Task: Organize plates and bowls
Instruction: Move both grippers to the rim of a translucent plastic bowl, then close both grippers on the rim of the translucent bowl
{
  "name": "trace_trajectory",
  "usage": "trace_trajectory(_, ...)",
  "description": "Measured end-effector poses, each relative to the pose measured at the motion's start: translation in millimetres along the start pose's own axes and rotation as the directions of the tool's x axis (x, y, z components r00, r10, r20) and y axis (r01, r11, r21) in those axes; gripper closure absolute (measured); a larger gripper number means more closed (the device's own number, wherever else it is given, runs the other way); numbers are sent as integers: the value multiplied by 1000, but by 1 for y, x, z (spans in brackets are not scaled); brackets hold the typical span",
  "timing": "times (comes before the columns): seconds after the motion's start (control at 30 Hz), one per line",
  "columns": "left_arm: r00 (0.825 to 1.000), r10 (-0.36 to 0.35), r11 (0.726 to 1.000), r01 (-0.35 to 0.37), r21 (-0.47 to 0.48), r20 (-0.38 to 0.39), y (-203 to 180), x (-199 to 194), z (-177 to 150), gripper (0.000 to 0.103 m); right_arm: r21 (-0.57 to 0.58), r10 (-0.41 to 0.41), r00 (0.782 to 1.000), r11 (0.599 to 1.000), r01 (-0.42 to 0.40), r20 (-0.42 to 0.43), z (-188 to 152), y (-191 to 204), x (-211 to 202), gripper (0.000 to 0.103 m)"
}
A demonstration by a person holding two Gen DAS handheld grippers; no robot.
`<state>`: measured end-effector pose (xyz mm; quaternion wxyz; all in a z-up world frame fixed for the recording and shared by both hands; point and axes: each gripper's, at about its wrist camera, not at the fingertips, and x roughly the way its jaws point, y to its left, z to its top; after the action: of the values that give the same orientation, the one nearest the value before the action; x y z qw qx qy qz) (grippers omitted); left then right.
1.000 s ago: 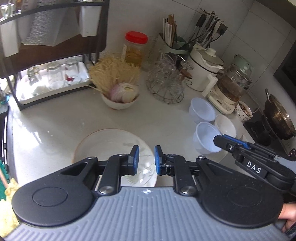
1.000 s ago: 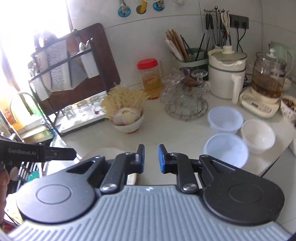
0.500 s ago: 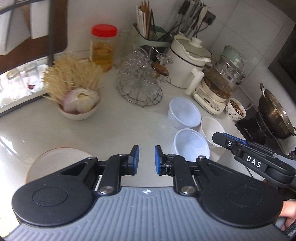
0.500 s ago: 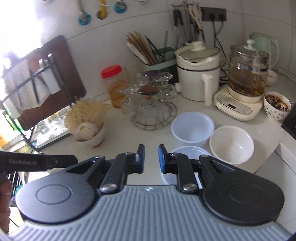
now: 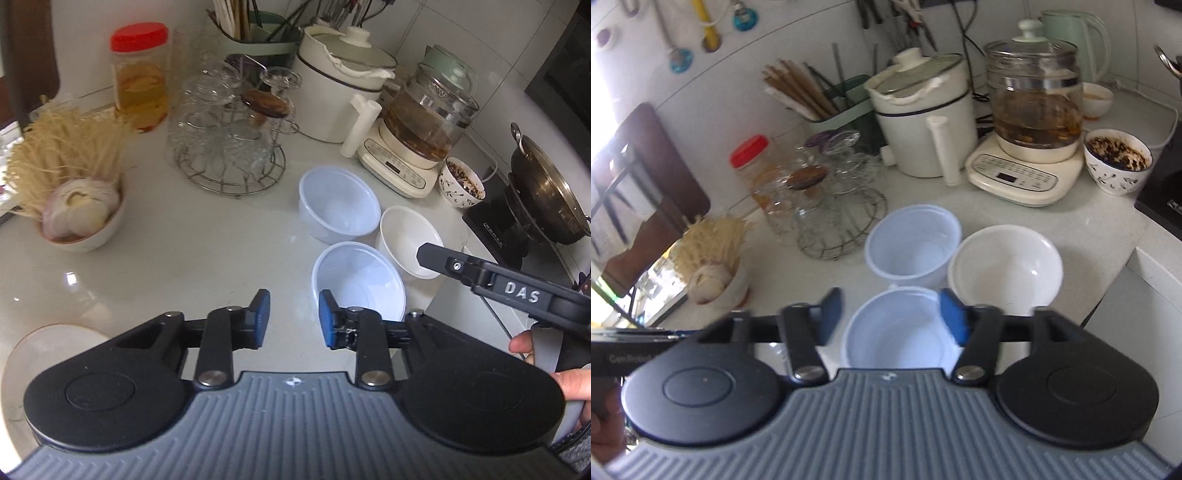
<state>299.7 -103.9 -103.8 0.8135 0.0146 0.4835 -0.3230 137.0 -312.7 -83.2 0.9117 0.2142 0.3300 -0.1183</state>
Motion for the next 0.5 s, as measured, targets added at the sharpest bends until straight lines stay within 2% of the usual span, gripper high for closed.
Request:
trace_trajectory(0.03,1000,1,1000,-1,2,-6,-3,5,2,64,9,-1,1000,1000,1,-5,1,-6,3,31)
trace_trajectory(0.23,999,11,1000,-12,-19,-36,-9,36,11,50,106,9,997,994,0,-82,6,-44,25,30)
trace_trajectory(0.5,997,13,996,-20,-87,-81,-5,73,16,47,222,32,986,975,6,-165,5,-82,65,31)
